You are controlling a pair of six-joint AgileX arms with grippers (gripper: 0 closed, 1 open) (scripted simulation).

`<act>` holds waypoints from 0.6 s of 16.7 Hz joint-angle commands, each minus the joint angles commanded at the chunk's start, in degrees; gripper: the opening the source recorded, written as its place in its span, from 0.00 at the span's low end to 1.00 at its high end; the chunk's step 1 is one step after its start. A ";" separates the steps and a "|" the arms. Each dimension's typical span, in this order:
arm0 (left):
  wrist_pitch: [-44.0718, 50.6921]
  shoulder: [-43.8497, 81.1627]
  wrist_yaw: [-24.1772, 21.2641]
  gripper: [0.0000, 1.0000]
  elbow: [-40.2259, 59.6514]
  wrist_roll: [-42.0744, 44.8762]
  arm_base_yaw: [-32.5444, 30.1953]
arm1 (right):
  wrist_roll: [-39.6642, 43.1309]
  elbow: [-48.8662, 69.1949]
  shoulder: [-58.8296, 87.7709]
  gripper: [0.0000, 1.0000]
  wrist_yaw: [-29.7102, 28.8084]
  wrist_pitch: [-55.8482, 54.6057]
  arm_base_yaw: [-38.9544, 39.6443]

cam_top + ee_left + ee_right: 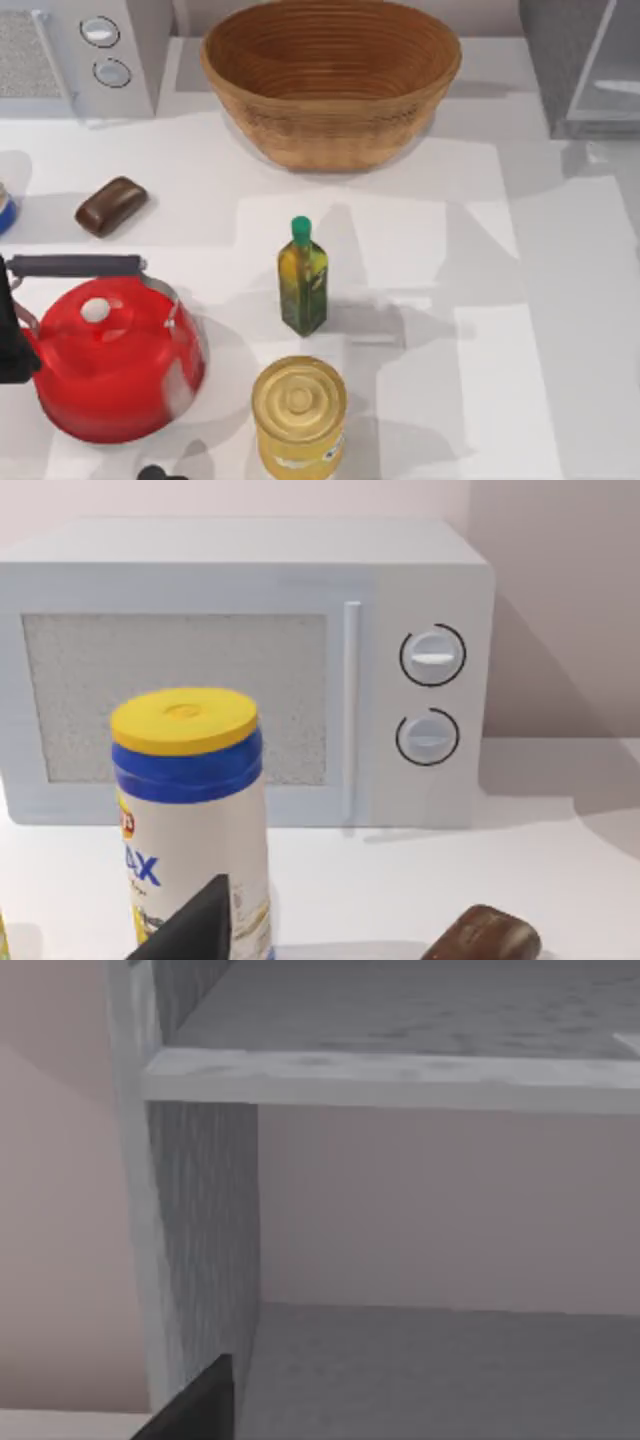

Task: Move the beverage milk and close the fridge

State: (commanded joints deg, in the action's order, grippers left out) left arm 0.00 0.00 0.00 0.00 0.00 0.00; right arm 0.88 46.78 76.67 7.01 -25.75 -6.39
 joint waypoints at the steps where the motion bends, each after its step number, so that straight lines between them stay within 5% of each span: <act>1: 0.00 0.00 0.00 1.00 0.00 0.00 0.00 | -0.08 -3.64 -6.85 1.00 -0.51 1.98 0.55; 10: 0.00 0.00 0.00 1.00 0.00 0.00 0.00 | -0.71 -35.59 -62.21 1.00 -5.31 19.59 4.88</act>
State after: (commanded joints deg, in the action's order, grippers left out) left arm 0.00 0.00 0.00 0.00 0.00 0.00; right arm 0.17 11.20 14.46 1.70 -6.17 -1.50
